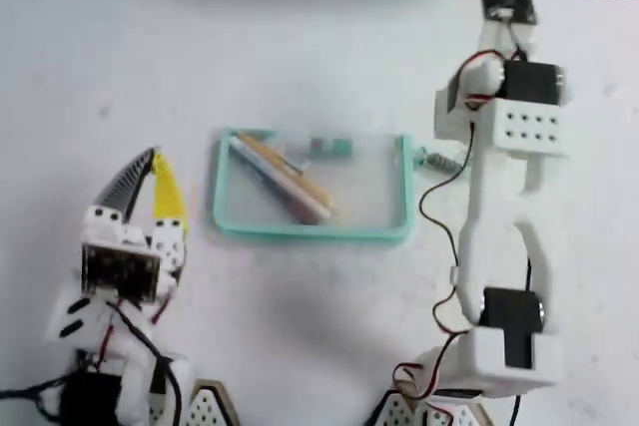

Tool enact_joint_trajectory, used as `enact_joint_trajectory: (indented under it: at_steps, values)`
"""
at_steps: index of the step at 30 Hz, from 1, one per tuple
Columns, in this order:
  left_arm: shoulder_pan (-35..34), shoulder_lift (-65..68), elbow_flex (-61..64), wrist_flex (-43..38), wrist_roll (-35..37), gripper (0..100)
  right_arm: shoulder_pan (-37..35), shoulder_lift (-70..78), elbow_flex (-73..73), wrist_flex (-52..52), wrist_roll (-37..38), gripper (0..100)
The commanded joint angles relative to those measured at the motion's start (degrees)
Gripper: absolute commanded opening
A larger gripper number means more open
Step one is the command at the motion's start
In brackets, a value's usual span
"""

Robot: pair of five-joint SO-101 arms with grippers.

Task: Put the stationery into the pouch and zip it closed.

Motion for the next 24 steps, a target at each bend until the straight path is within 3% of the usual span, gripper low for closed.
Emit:
enact_joint_trajectory:
  at_steps: [1, 10, 19, 24]
  values:
    - [-2.8, 0.1, -7.6, 5.0, -2.6, 2, -1.2, -5.0, -7.1, 3.7, 1.4, 2.5]
    - [-9.2, 0.2, -20.2, 19.9, -11.0, 3, -4.0, -23.5, -6.9, 3.9, 1.4, 2.5]
    - [-9.1, 0.1, -24.3, 31.7, -7.9, 3, -17.8, -61.7, 9.2, 3.7, 1.4, 2.4]
    - [-9.2, 0.0, -24.4, 34.1, -7.8, 3, -19.5, -83.2, 17.9, -0.5, 1.4, 2.4]
